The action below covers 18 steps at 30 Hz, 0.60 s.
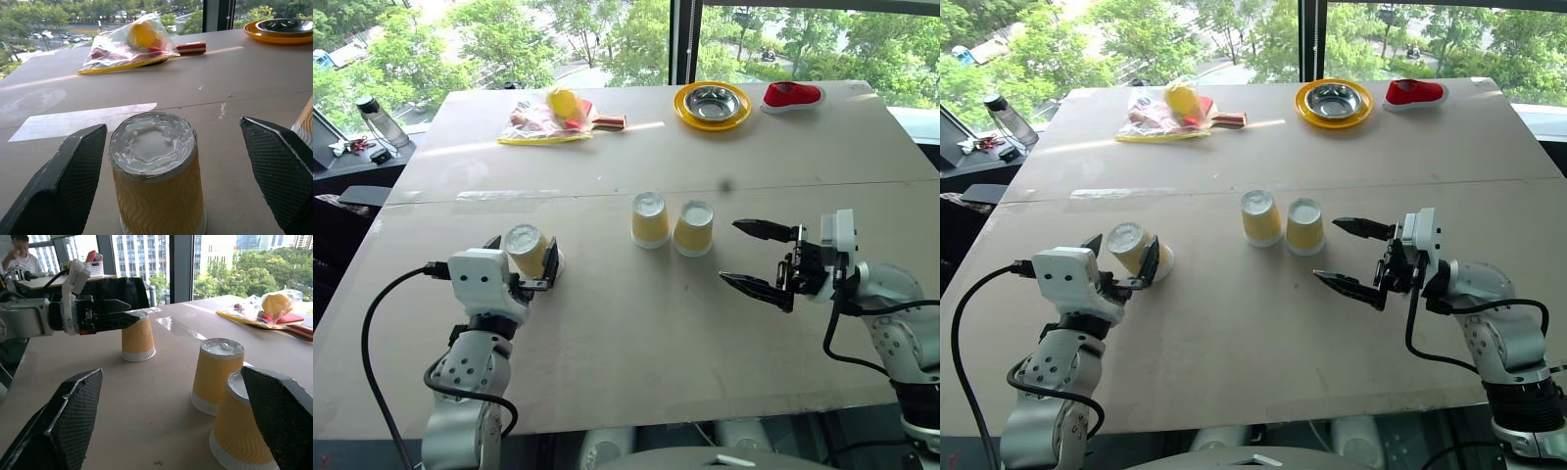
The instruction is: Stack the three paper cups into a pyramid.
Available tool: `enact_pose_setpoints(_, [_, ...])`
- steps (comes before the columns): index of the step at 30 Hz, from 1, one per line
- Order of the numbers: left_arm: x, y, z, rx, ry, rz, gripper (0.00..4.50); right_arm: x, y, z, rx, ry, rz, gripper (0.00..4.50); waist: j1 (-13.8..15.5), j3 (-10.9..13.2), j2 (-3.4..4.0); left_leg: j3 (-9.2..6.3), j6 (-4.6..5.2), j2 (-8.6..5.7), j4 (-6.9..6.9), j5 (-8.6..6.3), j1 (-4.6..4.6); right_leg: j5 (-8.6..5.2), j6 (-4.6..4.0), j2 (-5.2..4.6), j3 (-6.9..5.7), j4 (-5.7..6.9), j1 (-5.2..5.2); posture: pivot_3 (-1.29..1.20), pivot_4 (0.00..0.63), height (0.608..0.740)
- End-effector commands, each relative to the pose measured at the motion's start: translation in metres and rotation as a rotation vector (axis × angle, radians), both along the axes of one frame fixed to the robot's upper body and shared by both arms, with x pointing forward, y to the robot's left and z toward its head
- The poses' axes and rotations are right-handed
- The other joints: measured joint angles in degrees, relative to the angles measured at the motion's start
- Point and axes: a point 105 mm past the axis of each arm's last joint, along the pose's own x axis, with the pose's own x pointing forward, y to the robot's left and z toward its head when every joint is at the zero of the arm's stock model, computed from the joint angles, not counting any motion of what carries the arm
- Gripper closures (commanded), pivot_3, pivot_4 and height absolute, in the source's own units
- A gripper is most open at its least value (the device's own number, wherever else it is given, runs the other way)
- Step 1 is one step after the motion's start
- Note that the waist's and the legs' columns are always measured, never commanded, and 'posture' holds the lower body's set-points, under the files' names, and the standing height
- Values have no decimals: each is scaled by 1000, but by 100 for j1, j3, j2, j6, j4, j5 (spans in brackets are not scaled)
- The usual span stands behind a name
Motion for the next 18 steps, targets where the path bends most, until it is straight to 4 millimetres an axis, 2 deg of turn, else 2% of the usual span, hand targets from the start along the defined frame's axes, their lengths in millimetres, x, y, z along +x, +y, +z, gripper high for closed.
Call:
enact_pose_setpoints(1, [1,14,6,4,-30,51,0,-10,-3,7,5,-20,16,37,12,-1,-1,0,0,0,0,0,0,0,0,0,-1,0,0,0,150,740])
enact_pose_setpoints(6, [6,16,2,3,-27,42,0,-12,-2,6,9,-13,17,37,11,-1,-2,1,0,-2,1,0,0,0,0,-3,0,1,1,0,150,740])
enact_pose_setpoints(14, [17,14,-16,-18,31,6,0,-20,-1,4,2,-5,62,37,9,-1,-3,-1,0,-3,1,0,0,0,0,-2,-4,1,1,0,150,740])
enact_pose_setpoints(18, [20,13,-17,-22,23,2,0,-20,-1,6,9,-13,60,37,9,-1,-3,-1,0,-3,1,0,0,0,0,-2,-4,2,1,0,150,740])
